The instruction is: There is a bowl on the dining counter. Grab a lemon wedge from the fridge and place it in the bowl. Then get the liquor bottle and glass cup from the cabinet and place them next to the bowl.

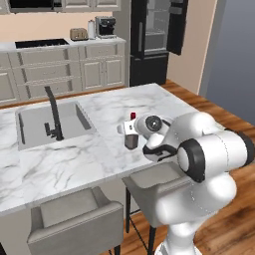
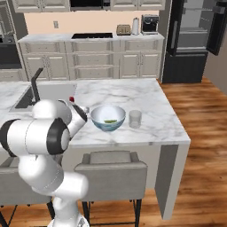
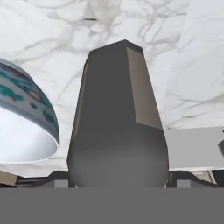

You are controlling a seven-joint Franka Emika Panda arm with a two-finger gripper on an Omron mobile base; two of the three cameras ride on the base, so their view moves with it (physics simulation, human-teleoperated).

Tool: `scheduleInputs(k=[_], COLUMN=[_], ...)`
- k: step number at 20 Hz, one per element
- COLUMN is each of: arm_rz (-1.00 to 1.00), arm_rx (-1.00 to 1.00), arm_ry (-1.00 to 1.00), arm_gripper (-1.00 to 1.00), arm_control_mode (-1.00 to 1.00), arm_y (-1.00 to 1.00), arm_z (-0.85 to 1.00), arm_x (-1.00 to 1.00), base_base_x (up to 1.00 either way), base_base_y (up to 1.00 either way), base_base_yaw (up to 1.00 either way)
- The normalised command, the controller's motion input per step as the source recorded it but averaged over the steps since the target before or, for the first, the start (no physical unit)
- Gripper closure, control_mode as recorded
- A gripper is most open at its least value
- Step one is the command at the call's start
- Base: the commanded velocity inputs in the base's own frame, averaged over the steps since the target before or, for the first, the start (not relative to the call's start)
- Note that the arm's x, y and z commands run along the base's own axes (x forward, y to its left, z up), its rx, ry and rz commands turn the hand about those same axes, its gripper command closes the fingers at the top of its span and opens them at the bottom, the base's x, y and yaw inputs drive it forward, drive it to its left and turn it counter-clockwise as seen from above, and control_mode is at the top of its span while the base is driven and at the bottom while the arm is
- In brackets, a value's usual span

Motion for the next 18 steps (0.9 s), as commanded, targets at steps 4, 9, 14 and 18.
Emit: scheduleInputs(k=[4,9,14,18], arm_rz=[-0.01,-0.01,0.00,0.00], arm_rx=[0.00,0.00,0.00,0.00], arm_ry=[0.00,0.00,0.00,0.00], arm_gripper=[1.00,1.00,1.00,1.00], arm_control_mode=[-1.00,-1.00,-1.00,-1.00], arm_y=[0.00,0.00,0.00,0.00], arm_z=[-0.46,-0.39,-0.41,-0.45], arm_x=[0.02,0.01,0.06,0.08], base_base_x=[0.00,0.00,0.00,0.00], base_base_y=[0.00,0.00,0.00,0.00], base_base_yaw=[0.00,0.00,0.00,0.00])
